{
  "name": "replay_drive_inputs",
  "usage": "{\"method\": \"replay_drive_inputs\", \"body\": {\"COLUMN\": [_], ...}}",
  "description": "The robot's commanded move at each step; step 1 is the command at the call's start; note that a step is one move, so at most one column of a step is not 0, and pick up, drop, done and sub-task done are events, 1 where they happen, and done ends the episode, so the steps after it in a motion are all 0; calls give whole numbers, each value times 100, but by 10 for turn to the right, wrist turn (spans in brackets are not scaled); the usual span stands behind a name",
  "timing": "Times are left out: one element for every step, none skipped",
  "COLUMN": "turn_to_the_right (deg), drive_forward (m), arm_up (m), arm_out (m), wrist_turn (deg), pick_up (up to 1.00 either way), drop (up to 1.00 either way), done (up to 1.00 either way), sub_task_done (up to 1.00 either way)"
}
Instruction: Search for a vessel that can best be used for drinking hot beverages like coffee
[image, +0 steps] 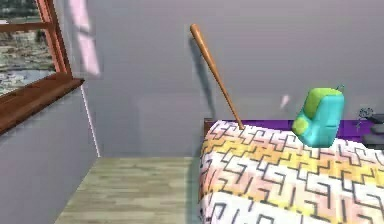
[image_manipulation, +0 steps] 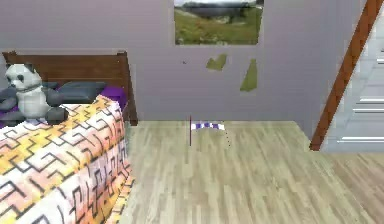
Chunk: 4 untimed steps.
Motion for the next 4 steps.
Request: {"method": "replay_drive_inputs", "body": {"turn_to_the_right": [-450, -450, -450, -450], "drive_forward": [0, 0, 0, 0], "arm_up": [0, 0, 0, 0], "arm_out": [0, 0, 0, 0], "wrist_turn": [0, 0, 0, 0], "pick_up": [0, 0, 0, 0], "drop": [0, 0, 0, 0], "done": [0, 0, 0, 0], "sub_task_done": [0, 0, 0, 0]}}
